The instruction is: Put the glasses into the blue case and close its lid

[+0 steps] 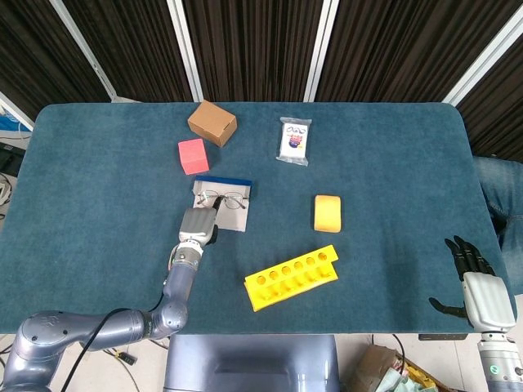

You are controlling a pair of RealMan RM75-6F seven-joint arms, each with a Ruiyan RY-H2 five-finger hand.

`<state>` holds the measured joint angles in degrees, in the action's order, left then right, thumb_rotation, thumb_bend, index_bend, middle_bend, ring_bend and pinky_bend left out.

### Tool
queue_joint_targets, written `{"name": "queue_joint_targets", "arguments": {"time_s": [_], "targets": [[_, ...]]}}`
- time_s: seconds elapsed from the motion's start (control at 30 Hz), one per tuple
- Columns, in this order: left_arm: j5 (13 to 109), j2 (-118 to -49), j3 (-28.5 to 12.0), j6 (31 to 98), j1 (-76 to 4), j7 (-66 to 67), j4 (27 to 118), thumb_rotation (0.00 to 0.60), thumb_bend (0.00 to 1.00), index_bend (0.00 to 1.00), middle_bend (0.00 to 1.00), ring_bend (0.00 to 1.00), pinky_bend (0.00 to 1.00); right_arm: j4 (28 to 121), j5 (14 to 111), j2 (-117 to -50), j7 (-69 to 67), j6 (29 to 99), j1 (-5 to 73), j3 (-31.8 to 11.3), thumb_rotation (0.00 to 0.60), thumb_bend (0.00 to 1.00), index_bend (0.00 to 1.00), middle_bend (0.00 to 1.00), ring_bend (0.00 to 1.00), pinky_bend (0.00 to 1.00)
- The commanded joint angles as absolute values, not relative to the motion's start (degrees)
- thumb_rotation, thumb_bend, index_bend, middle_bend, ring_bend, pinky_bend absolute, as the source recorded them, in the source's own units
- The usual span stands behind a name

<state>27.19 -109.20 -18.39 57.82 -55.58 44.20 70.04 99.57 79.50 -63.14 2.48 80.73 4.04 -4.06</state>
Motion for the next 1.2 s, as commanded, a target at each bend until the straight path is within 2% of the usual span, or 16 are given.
{"name": "queue_joint_targets", "arguments": {"time_s": [0.03, 1.2], "targets": [[27.0, -109.4, -18.3, 57.7, -55.6, 44.2, 69.7, 0.600, 0.58, 0.00, 0.77, 0.77, 0.78, 99.6, 79.5, -63.1, 2.5, 80.7, 4.1, -4.1, 0.600, 0.00, 0.00, 0.00, 0.00, 0.18], [25.6, -113.4, -21.4, 57.1, -58.8, 46.5, 59.7, 0.600, 0.57, 0.00, 0.77, 0.78, 0.78, 99.9, 78.8, -62.9, 2.8, 80.3, 4.1, -4.1, 0.600, 0.00, 0.00, 0.00, 0.00, 0.18]]}}
